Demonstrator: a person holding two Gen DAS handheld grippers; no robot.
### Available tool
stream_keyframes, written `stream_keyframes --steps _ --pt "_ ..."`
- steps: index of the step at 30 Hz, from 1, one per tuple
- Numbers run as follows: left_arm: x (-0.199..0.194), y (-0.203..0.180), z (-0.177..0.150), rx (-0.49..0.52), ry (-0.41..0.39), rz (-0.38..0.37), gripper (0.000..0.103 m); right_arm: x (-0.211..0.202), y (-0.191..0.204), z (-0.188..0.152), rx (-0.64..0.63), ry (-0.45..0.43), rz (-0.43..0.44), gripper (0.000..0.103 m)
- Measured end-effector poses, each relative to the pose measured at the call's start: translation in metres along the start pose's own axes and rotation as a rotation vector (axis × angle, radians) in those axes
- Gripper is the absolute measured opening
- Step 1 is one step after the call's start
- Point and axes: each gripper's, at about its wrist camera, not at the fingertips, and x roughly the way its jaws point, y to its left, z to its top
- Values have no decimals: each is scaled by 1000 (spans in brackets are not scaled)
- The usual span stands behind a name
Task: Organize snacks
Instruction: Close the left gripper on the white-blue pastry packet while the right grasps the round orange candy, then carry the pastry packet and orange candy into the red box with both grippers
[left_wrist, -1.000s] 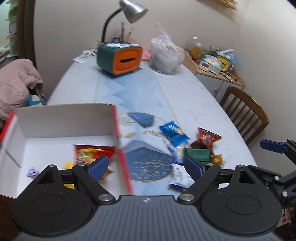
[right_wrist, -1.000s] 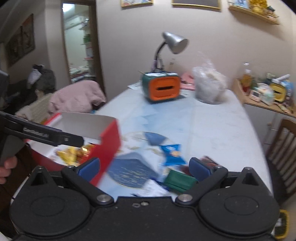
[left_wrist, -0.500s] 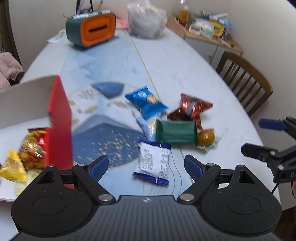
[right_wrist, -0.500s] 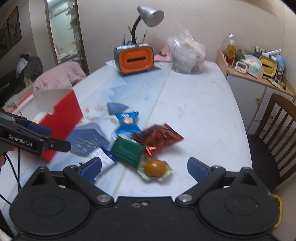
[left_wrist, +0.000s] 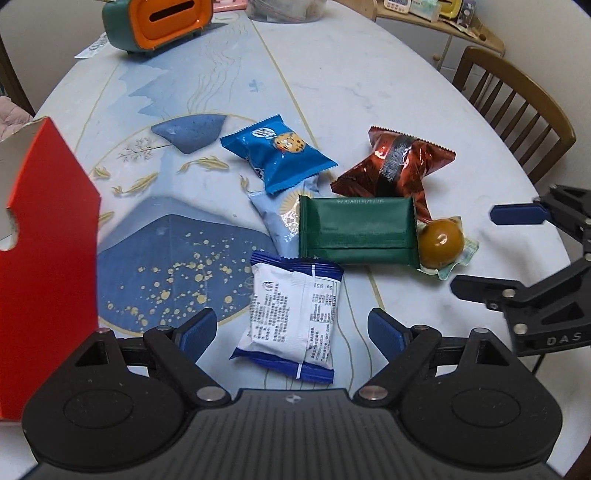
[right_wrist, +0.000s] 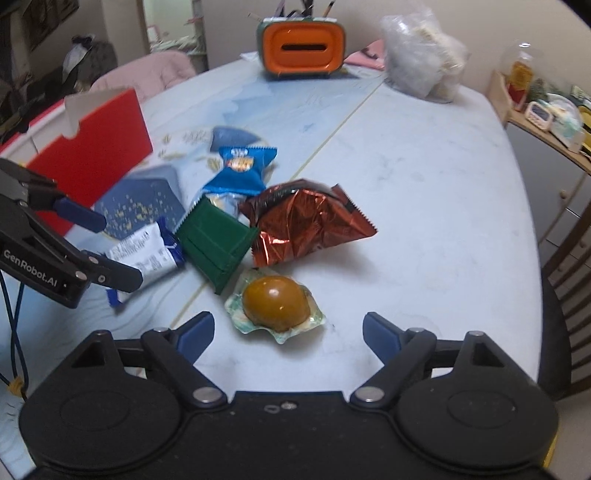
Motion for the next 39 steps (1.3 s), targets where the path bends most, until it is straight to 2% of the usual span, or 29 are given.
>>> stream_keyframes --steps 5,8,17,22,24,26,31,39 --pt "12 -5 2 12 17 20 89 17 0 3 -47 20 42 85" --pt "17 -5 3 11 25 32 89 27 1 4 -75 34 55 80" --pt "26 -1 4 -5 39 52 86 33 0 7 -81 25 82 72" --pt "25 -4 5 -8 33 55 75 32 1 6 -88 14 77 66" --pt "23 -6 6 -11 28 58 63 31 1 5 -86 12 74 65" --pt "21 -8 7 -10 25 59 54 30 1 4 -78 9 69 64" --pt "19 -9 6 -28 21 66 51 27 2 4 -39 0 52 56" --pt "12 3 0 -97 24 40 49 18 8 -4 12 7 9 52"
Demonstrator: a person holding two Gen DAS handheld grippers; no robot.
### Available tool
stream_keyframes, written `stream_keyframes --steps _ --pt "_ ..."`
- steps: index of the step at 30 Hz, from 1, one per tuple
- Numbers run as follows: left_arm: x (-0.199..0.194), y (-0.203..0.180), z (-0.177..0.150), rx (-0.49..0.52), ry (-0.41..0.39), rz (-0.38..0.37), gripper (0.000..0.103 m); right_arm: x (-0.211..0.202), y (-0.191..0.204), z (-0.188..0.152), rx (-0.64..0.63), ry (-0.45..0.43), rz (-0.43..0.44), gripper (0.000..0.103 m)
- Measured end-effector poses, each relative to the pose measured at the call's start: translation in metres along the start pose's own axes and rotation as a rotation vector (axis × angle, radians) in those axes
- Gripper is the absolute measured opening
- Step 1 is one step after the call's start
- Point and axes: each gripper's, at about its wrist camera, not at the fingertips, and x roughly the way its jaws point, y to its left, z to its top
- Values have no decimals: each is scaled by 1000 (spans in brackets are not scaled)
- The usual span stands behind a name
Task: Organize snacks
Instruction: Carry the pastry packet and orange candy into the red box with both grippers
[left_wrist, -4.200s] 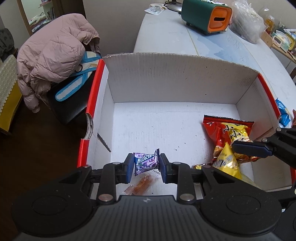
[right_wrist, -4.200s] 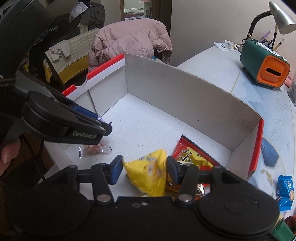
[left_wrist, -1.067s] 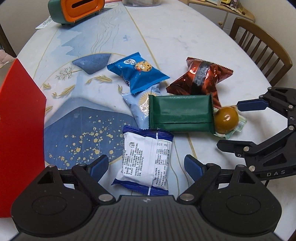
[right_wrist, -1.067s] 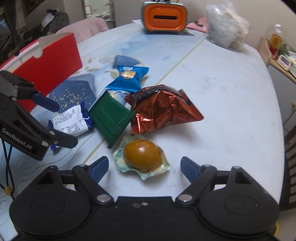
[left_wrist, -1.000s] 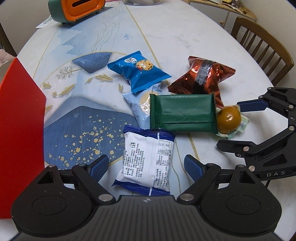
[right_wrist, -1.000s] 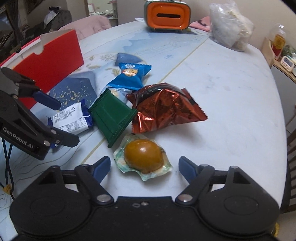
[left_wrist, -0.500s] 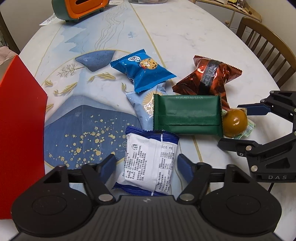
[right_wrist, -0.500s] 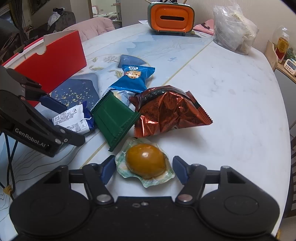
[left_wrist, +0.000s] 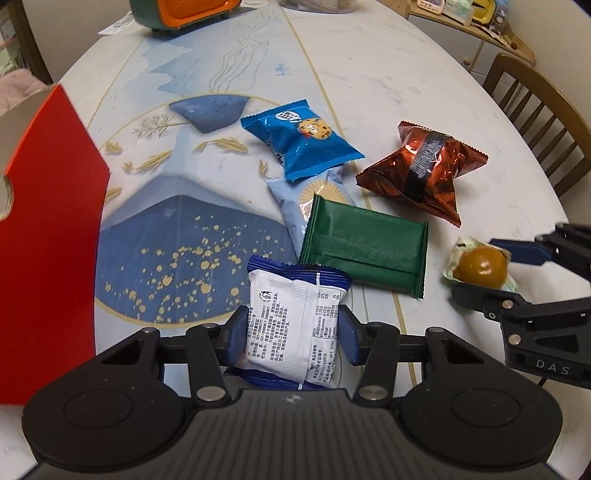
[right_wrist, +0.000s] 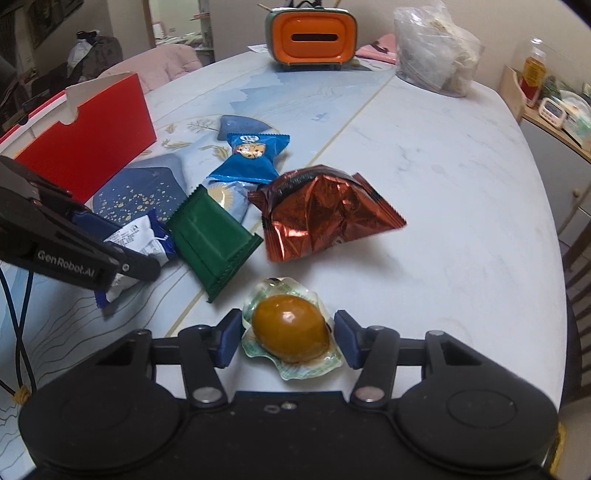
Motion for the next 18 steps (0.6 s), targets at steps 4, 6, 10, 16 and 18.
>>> stream_keyframes --steps 4,6,10,16,18 --pt "-5 5 -6 -13 4 -8 49 -6 3 -7 43 14 -12 50" --pt "-9 9 -9 -21 2 -18 49 -10 6 -11 55 23 -19 49" --pt "-19 15 -15 -34 0 -42 49 -20 14 -15 75 27 -25 48" --pt "-43 25 -23 -48 -26 -89 49 -43 30 -14 111 -4 -32 48" --pt "-54 29 -25 -52 -41 -103 49 -52 37 -11 118 -18 -38 48"
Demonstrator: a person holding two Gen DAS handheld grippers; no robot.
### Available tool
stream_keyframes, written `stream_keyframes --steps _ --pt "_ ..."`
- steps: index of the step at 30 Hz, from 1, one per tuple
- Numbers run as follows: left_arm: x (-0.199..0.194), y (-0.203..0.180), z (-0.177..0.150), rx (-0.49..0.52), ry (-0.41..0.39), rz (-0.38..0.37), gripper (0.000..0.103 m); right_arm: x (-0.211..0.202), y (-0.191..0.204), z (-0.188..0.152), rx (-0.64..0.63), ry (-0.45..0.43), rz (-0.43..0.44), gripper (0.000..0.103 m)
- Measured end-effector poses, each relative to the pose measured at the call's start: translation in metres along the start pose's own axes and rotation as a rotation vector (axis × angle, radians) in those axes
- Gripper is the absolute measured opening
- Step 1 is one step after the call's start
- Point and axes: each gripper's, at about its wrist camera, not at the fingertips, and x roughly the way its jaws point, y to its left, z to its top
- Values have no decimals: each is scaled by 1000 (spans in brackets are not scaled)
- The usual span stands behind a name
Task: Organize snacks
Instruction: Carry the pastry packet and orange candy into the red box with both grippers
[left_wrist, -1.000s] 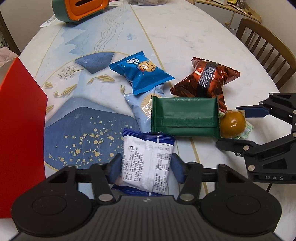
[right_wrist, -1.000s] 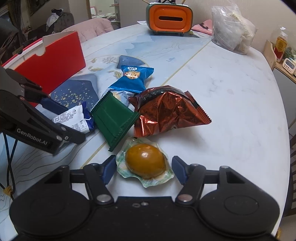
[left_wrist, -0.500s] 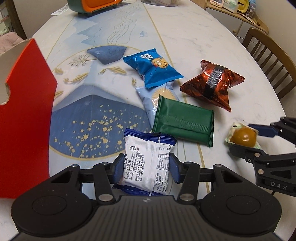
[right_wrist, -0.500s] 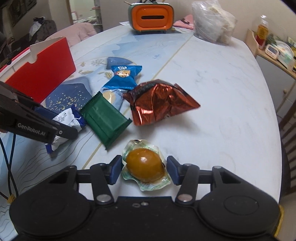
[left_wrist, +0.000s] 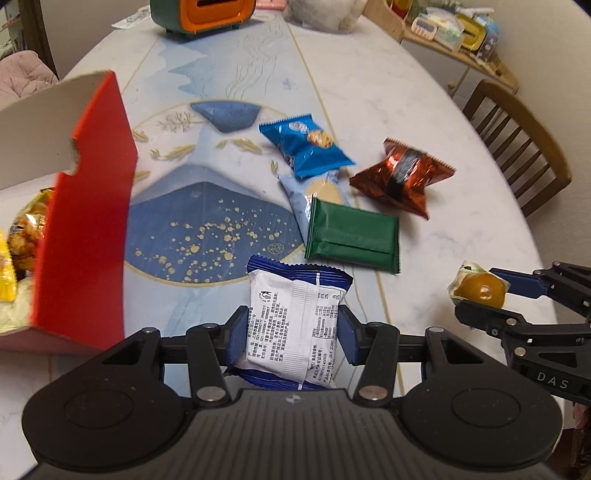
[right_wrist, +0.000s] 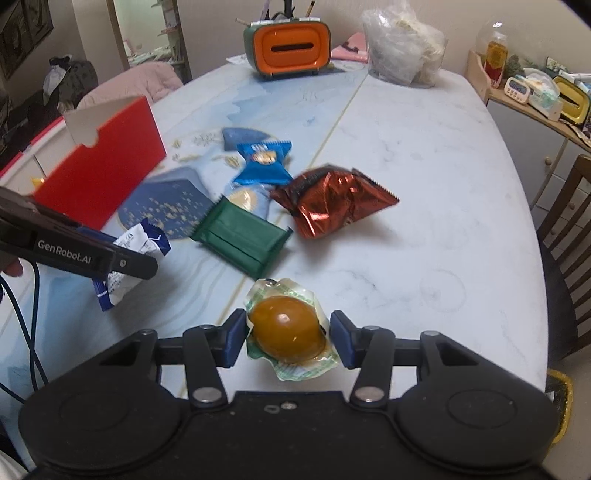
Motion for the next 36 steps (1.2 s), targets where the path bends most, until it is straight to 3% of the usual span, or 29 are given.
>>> stream_keyframes --steps 24,36 --pt "-134 82 0 -32 -206 -53 49 -64 124 66 -18 -169 37 48" --pt "-171 162 3 -97 -273 10 49 -51 191 110 -70 -212 59 48"
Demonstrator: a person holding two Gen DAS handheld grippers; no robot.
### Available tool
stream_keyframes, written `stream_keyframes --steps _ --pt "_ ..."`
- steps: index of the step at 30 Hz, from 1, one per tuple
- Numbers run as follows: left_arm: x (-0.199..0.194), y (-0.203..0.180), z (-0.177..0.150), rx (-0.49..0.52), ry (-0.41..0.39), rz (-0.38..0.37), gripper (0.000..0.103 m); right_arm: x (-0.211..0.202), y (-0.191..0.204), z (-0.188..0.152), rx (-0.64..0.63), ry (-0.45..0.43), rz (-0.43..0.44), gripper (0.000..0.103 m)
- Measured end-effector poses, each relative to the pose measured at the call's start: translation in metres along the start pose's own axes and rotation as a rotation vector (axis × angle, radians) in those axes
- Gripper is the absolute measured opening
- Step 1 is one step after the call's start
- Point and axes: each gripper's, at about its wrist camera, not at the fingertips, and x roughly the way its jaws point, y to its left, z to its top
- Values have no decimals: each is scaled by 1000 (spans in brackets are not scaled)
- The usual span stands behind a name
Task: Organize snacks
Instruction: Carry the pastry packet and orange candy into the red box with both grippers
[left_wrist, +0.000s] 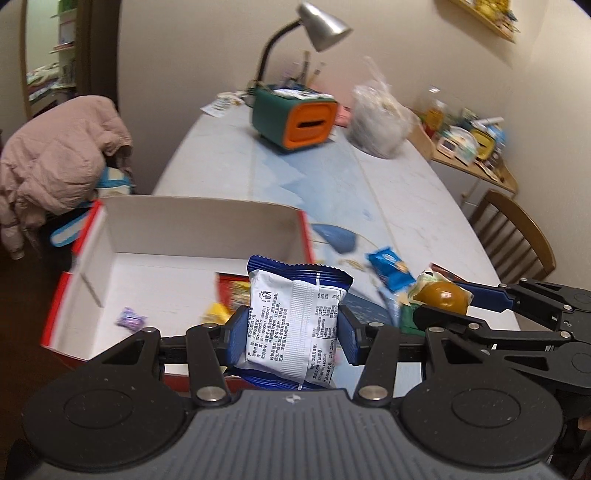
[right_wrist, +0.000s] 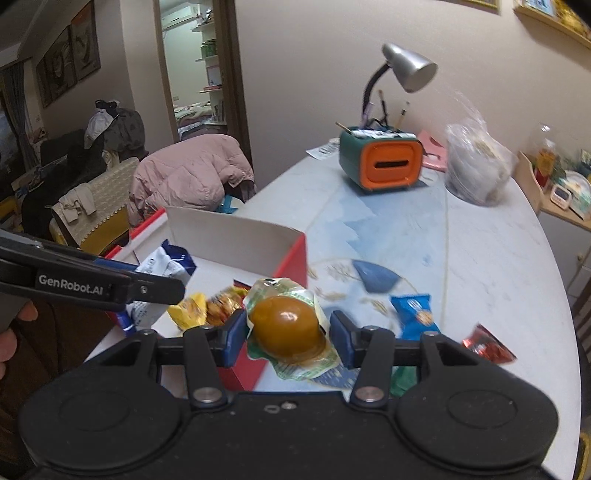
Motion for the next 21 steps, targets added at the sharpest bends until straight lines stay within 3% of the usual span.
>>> stream_keyframes --steps 9,15,21 --pt "11 70 18 -50 -2 88 49 53 46 31 -75 37 15 48" --pt "39 112 31 -77 39 137 49 93 69 40 -132 83 1 48" --pt "72 131 42 -52 85 170 49 135 78 53 -168 136 -31 48"
